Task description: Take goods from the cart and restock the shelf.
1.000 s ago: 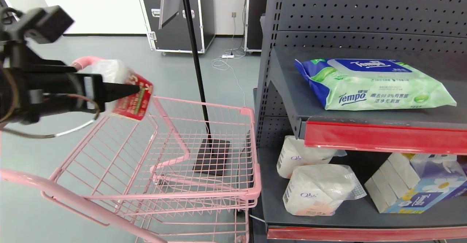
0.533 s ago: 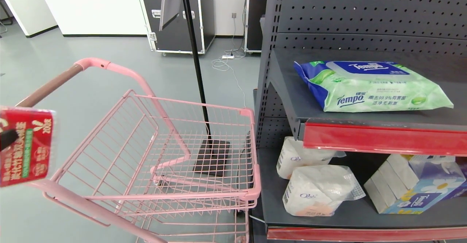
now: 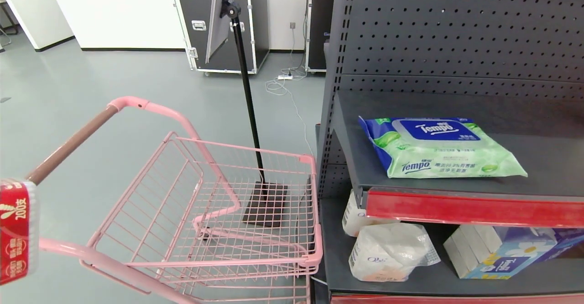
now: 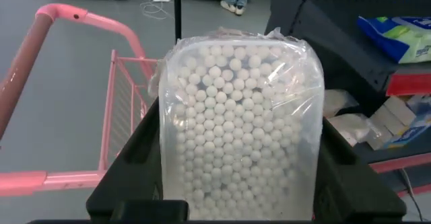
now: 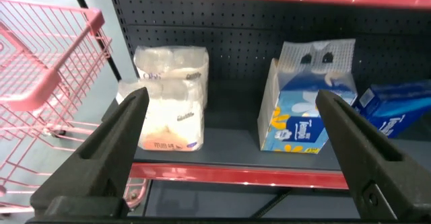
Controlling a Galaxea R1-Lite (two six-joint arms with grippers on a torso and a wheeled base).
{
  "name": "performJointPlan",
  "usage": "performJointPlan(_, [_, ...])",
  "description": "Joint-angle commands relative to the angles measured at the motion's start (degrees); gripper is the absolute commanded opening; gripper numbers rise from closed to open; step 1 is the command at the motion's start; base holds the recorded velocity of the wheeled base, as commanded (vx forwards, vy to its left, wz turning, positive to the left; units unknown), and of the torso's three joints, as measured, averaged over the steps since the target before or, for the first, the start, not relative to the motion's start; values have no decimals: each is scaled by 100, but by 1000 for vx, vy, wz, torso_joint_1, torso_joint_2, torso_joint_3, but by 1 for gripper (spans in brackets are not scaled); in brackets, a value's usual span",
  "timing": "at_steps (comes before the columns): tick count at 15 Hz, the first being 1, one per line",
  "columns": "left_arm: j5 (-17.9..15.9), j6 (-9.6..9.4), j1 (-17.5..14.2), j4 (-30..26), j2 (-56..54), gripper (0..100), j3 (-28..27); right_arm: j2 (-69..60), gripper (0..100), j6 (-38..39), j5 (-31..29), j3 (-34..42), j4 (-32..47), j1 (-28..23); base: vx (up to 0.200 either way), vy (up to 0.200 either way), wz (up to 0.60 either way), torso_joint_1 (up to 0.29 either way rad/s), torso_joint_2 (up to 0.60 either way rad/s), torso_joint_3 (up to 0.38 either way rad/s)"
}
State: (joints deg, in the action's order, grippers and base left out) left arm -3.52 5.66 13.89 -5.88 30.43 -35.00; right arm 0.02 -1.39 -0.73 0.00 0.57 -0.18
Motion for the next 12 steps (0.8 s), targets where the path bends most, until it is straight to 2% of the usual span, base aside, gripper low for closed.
performJointPlan(1, [-34, 6, 0, -1, 51, 0, 2, -2, 100, 16, 3, 0, -5, 1, 0, 0, 0, 193, -559, -364])
performJointPlan(6, [-131, -12, 18, 34, 77, 0, -104, -2, 100, -2, 3, 0, -5, 1, 0, 0, 0, 220, -590, -385])
performJointPlan(12, [-201, -117, 18, 306, 156, 0, -148, -2, 100, -2, 3, 0, -5, 1, 0, 0, 0, 172, -429, -257])
